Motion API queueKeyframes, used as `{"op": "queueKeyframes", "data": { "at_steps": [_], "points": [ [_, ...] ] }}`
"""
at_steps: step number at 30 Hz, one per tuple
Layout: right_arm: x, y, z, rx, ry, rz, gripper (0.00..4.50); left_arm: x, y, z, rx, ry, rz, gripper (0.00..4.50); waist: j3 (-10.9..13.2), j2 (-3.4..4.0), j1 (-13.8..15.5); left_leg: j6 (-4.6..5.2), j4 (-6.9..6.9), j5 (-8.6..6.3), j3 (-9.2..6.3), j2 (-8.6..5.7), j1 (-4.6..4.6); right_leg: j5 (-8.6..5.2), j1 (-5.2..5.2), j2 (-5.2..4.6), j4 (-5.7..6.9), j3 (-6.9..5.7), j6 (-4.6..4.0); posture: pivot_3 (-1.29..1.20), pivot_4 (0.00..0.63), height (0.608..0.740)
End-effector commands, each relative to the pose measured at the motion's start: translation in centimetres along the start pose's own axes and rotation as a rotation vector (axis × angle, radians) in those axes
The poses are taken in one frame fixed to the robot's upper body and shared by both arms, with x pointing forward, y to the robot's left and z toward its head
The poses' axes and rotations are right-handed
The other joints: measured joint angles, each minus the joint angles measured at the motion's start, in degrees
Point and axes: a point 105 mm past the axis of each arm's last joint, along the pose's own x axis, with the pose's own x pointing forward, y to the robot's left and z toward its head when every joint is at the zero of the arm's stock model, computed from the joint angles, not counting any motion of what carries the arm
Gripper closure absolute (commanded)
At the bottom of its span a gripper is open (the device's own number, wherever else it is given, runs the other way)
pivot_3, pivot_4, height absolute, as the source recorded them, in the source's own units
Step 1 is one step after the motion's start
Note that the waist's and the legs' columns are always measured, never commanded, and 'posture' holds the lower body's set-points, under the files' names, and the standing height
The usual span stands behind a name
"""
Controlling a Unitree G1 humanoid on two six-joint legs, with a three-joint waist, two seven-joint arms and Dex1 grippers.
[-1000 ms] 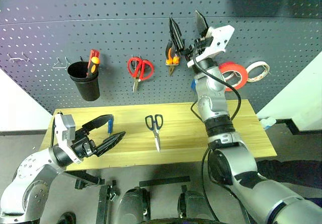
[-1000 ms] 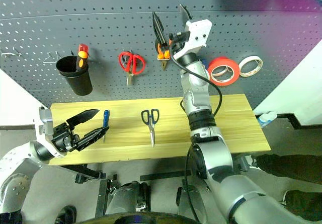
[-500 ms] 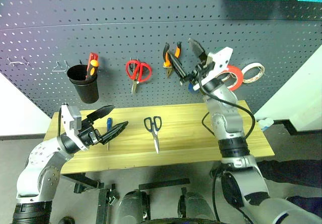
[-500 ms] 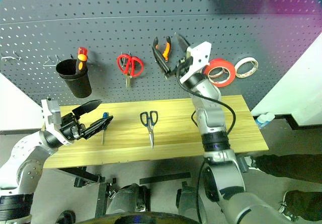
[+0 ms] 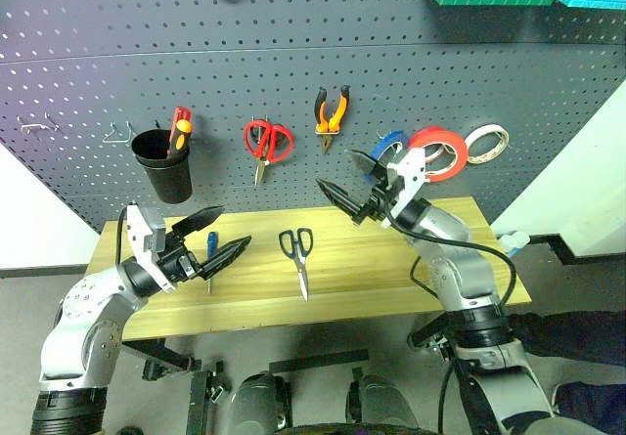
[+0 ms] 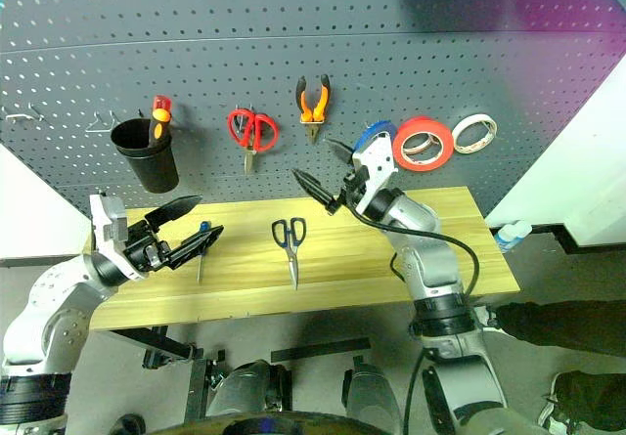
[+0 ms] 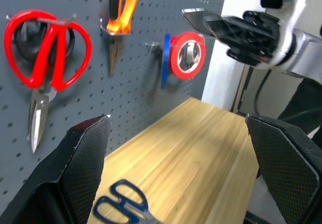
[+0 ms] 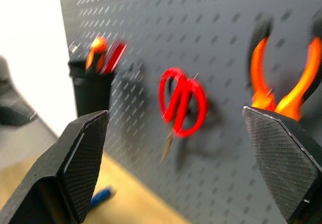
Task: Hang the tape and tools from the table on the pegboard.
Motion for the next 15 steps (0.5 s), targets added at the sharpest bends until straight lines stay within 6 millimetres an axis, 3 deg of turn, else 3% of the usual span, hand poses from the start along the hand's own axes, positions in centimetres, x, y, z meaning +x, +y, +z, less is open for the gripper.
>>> {"op": "queueKeyframes", "data": {
  "at_steps": [1, 3, 7, 9, 12, 15],
  "points": [
    [-1.0, 1.3, 1.5, 0.002, -0.002, 0.14, 0.03, 0.2, 0.7, -0.5, 0.033, 0.019, 0.059, 0.0, -0.1, 0.04, 0.01, 0.0, 0.0, 0.0, 0.0, 0.0, 0.01, 0.0, 0.0, 0.0, 0.0, 0.0, 0.0, 0.05, 0.0, 0.74],
    [-1.8, 1.7, 1.1, -0.002, 0.039, 0.181, 0.03, 0.5, 0.9, -1.3, 0.027, 0.041, 0.09, 0.0, -0.24, 0.04, 0.06, 0.03, 0.01, -0.02, -0.01, -0.01, 0.03, 0.0, 0.03, -0.01, -0.01, 0.0, 0.0, 0.04, 0.0, 0.74],
    [-4.5, 1.6, -0.3, -0.065, 0.165, 0.227, 0.03, 2.1, 2.1, -4.9, -0.026, 0.173, 0.253, 0.0, -0.51, -0.01, 0.26, 0.1, 0.06, -0.06, -0.05, -0.03, 0.15, 0.0, 0.22, -0.03, -0.02, -0.06, 0.0, 0.02, 0.0, 0.74],
    [-5.1, 1.7, -0.3, -0.056, 0.184, 0.244, 0.03, 2.6, 2.0, -6.0, -0.101, 0.213, 0.274, 0.0, -0.53, -0.02, 0.17, 0.25, 0.12, -0.15, -0.09, -0.02, 0.25, 0.0, 0.37, -0.07, -0.03, -0.08, 0.01, 0.02, 0.0, 0.74],
    [-6.5, 2.0, 0.1, -0.04, 0.2, 0.288, 0.03, 3.5, 2.3, -8.6, -0.11, 0.347, 0.359, 0.0, -0.54, -0.04, -0.03, 0.44, 0.13, -0.26, -0.09, -0.01, 0.51, 0.0, 0.61, -0.09, -0.05, -0.09, 0.01, 0.0, 0.0, 0.74],
    [-7.5, 1.7, 0.3, 0.003, 0.205, 0.304, 0.03, 4.4, 2.4, -10.0, -0.114, 0.417, 0.418, 0.0, -0.61, -0.04, -0.14, 0.54, 0.11, -0.34, -0.11, 0.02, 0.85, -0.01, 0.94, -0.09, -0.1, -0.1, 0.01, -0.01, 0.0, 0.74]
  ]
}}
